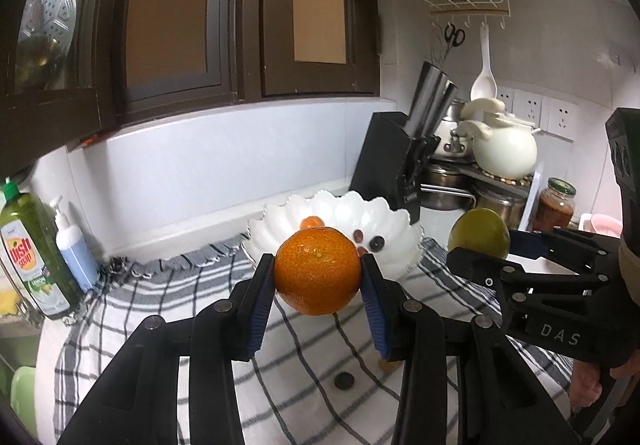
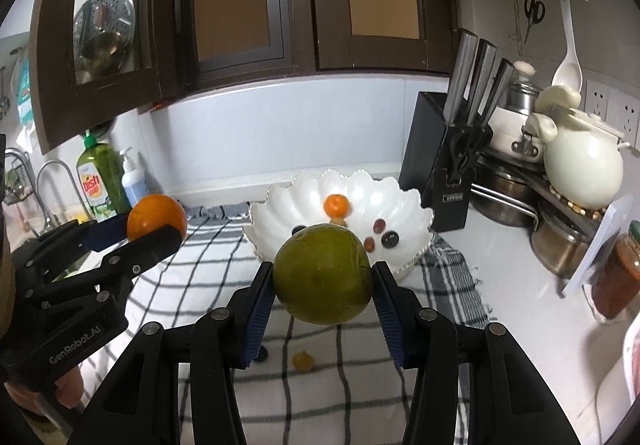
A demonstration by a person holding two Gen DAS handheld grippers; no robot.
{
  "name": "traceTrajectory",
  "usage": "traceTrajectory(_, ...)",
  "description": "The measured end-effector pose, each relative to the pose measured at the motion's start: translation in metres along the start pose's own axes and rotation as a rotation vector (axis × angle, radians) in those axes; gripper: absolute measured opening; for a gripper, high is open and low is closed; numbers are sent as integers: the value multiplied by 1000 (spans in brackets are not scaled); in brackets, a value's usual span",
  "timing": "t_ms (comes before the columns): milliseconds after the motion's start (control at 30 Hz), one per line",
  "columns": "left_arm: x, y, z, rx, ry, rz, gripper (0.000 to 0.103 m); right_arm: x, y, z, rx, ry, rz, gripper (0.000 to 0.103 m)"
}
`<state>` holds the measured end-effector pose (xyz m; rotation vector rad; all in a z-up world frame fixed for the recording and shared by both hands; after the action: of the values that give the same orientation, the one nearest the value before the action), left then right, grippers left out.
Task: Organize fruits
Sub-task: 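Carry the orange and the green pomelo over the bowl with both tools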
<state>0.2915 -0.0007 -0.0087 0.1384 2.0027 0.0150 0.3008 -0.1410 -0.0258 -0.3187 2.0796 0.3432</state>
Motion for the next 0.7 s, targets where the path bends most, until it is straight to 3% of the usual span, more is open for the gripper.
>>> traceTrajectory(500, -33, 16, 37, -7, -5, -22, 41, -36, -13, 30, 47, -43, 25, 50)
traceTrajectory(700, -48, 20, 60, -3, 32, -35, 41, -51, -23, 46, 53, -27, 37, 50)
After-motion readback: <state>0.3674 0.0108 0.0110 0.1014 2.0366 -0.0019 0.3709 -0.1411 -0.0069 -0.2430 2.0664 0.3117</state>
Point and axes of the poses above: each gripper's, at about its wrist camera, not at the fingertips, and z roughly the way its jaws point, y to its left, x to its underside, the point moved 1 cm from there along z, roughly the way its jaws point, and after that the axes turned 8 degrees about -x, right-handed, at the moved point
